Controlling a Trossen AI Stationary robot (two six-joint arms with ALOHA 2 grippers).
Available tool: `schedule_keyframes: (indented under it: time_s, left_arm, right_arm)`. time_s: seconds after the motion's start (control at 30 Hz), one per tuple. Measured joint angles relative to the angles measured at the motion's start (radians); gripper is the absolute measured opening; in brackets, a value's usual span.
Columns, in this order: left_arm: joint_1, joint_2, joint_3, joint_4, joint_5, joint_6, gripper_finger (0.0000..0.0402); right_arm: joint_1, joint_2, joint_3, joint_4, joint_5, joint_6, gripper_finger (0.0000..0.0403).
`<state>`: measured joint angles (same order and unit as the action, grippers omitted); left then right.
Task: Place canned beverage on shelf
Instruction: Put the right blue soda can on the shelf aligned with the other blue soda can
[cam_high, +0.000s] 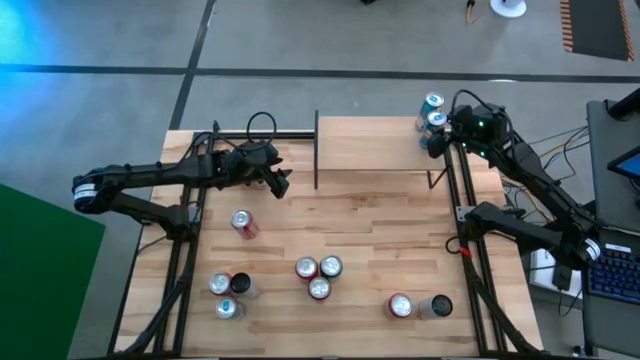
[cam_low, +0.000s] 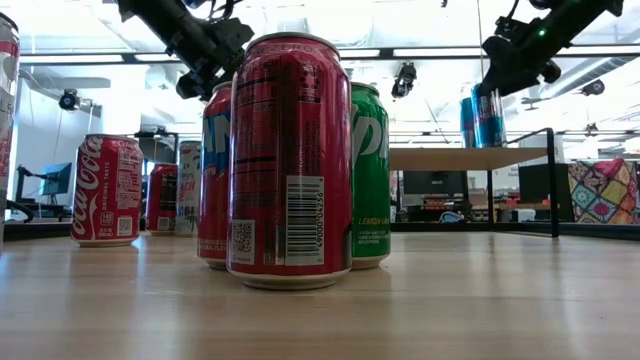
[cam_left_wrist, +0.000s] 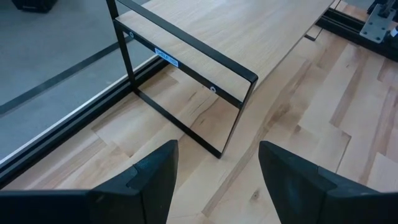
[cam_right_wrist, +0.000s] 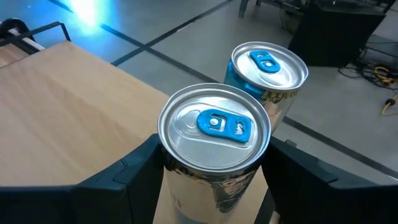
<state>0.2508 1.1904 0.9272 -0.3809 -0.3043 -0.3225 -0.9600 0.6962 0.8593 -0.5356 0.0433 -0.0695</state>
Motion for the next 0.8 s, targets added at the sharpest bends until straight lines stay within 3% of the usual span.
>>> schedule_keyframes:
  time_s: [0.33, 0.63, 0.8]
  left_arm:
    - [0.000, 0.000, 0.000, 0.000, 0.000, -0.001, 0.0210]
    - [0.000, 0.000, 0.000, 0.000, 0.008, -0.008, 0.0210]
    - [0.000, 0.000, 0.000, 0.000, 0.008, -0.002, 0.0210]
  right_arm:
    - [0.000, -0.012, 0.000, 0.001, -0.042, 0.015, 0.0238]
    - [-0.001, -0.015, 0.000, 0.002, -0.051, 0.035, 0.0293]
    - [-0.001, -0.015, -0.005, -0.002, -0.050, 0.035, 0.0297]
